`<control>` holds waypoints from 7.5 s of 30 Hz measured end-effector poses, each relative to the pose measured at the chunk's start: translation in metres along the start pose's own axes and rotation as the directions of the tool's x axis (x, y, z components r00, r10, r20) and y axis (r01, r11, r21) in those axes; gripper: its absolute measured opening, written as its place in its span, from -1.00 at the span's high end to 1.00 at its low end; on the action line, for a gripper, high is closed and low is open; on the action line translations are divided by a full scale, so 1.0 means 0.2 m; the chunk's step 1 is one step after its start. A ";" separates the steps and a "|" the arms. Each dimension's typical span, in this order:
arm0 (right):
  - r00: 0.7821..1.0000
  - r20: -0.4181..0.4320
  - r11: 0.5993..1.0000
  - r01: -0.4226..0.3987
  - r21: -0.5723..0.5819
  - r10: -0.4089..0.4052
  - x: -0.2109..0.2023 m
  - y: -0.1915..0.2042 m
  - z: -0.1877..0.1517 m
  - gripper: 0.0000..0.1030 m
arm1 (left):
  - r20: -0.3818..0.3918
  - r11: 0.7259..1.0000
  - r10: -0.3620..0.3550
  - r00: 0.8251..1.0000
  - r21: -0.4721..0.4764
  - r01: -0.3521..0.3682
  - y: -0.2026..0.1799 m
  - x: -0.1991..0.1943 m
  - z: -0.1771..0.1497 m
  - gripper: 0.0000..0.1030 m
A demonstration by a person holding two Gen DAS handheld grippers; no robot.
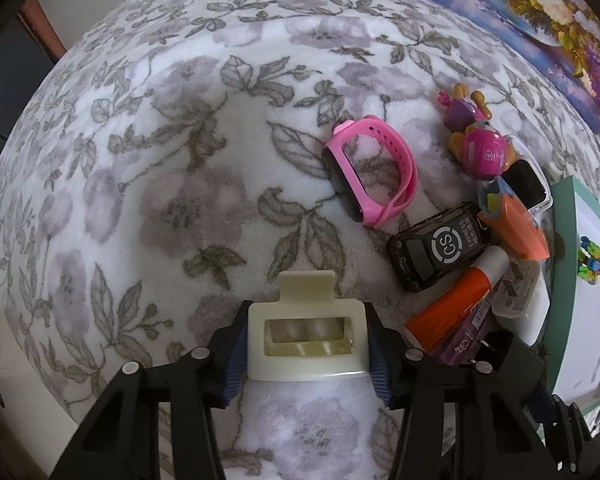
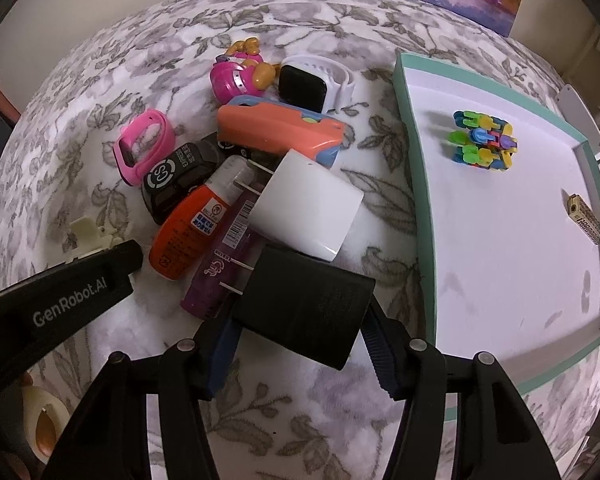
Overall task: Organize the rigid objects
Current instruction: 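Carry the charger and hair clip into the tray and open both tools, then lift both tools out of the tray toward the remaining items, then grasp the pink watch band with the left tool while the right tool grasps the white plug charger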
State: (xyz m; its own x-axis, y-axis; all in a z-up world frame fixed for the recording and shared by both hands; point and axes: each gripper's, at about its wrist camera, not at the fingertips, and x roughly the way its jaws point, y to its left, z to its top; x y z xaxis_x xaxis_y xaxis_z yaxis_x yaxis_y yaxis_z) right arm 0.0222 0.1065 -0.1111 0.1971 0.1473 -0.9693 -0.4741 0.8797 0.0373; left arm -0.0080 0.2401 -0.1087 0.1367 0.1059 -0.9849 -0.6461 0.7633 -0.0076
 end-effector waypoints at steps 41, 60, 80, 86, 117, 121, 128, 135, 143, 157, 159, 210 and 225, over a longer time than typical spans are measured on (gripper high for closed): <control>0.985 0.127 0.944 0.071 0.322 -0.117 -0.29 -0.76 0.05 -0.16 | 0.230 0.984 -0.158 0.960 0.120 0.133 -0.36 -0.47 -0.07 -0.04; 0.974 0.058 0.828 0.155 0.538 -0.220 -0.25 -1.37 -0.09 -0.16 | 0.201 0.903 -0.185 0.962 0.422 0.085 -1.01 -0.34 -0.30 -0.04; 0.973 0.027 0.833 0.180 0.523 -0.227 -0.18 -1.42 -0.08 -0.16 | 0.196 0.865 -0.164 0.967 0.500 0.045 -1.17 -0.21 -0.32 -0.05; 0.973 0.031 0.843 0.184 0.506 -0.231 -0.18 -1.40 -0.07 -0.16 | 0.183 0.871 -0.178 0.967 0.487 0.068 -1.14 -0.24 -0.31 -0.05; 0.972 0.090 0.880 0.153 0.449 -0.216 -0.25 -1.28 -0.03 -0.40 | 0.226 0.960 -0.170 0.959 0.256 0.109 -0.79 -0.36 -0.08 -1.00; 0.972 0.110 0.884 0.140 0.445 -0.209 -0.29 -1.24 -0.03 -0.40 | 0.243 0.976 -0.147 0.959 0.195 0.100 -0.69 -0.39 -0.04 -1.00; 0.965 0.140 0.880 0.138 0.454 -0.223 -0.36 -1.19 -0.03 -0.40 | 0.266 0.993 -0.076 0.961 0.102 0.050 -0.50 -0.46 0.02 -1.00; 0.957 0.176 0.894 0.136 0.427 -0.230 -0.44 -1.08 -0.02 -0.40 | 0.299 1.000 -0.022 0.954 0.018 0.017 -0.30 -0.55 0.07 -1.00; 0.960 0.210 0.930 0.102 0.353 -0.185 -0.47 -0.86 0.02 -0.40 | 0.356 0.999 0.036 0.934 -0.043 -0.022 -0.07 -0.66 0.10 -1.00; 0.975 0.217 0.968 -0.001 0.252 -0.056 -0.44 -0.44 0.12 -0.40 | 0.336 0.980 0.034 0.941 -0.195 0.034 0.30 -0.65 0.16 -1.00; 0.976 0.212 0.971 -0.011 0.239 -0.041 -0.42 -0.39 0.13 -0.40 | 0.334 0.976 0.035 0.942 -0.213 0.039 0.35 -0.65 0.16 -1.00; 0.986 0.079 0.952 -0.163 0.257 0.147 -0.04 -0.17 0.25 -0.20 | 0.100 0.982 -0.027 0.995 -0.184 0.046 0.24 -0.08 0.30 -1.00; 0.985 0.075 0.947 -0.167 0.276 0.153 -0.08 -0.21 0.24 -0.19 | 0.108 0.982 -0.043 0.993 -0.180 0.062 0.24 -0.10 0.30 -1.00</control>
State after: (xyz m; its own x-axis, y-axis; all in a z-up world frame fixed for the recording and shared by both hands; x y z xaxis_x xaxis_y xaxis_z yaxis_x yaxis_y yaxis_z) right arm 0.0806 0.0884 -0.0855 0.1859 0.3132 -0.9313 -0.2453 0.9326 0.2646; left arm 0.0042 0.3124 -0.0792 0.2448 0.1414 -0.9592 -0.7612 0.6408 -0.0998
